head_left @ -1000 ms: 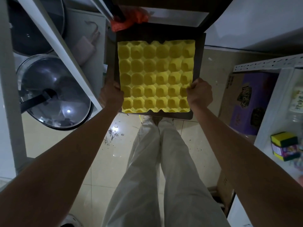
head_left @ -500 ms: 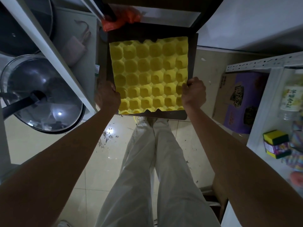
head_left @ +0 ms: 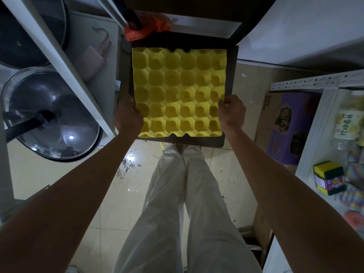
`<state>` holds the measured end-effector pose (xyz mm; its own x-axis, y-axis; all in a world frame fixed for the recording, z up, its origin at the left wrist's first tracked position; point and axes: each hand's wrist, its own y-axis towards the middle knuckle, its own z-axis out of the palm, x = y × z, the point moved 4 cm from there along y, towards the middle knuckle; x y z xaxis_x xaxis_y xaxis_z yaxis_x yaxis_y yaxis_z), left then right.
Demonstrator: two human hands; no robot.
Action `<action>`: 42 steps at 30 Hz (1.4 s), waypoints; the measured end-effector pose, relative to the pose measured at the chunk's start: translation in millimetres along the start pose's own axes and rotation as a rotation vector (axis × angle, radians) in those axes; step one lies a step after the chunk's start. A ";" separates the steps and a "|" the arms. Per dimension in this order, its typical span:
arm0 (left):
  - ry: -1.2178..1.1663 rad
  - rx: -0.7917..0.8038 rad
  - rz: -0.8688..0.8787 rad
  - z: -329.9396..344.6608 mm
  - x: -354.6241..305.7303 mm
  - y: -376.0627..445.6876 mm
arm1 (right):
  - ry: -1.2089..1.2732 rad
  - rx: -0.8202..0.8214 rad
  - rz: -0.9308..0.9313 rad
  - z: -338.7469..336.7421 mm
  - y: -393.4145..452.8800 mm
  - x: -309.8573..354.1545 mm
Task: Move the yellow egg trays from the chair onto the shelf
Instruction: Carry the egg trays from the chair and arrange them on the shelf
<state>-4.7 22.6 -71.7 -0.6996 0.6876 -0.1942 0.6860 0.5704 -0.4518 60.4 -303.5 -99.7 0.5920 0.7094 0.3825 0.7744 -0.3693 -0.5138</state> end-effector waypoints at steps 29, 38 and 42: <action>-0.115 -0.081 -0.096 -31.9 14.8 -41.9 | 0.680 0.278 0.018 -36.1 -30.3 -8.7; -0.077 -0.041 -0.071 -92.4 -5.9 -73.0 | 0.762 0.482 0.147 -91.7 -65.6 2.0; -0.094 -0.033 -0.040 -123.6 -16.1 -94.5 | 0.754 0.433 0.068 -136.9 -89.8 12.5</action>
<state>-33.5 13.1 81.7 -0.7410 0.6200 -0.2581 0.6625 0.6118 -0.4322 28.8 -343.6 56.3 0.7425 0.0506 0.6680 0.6696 -0.0272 -0.7422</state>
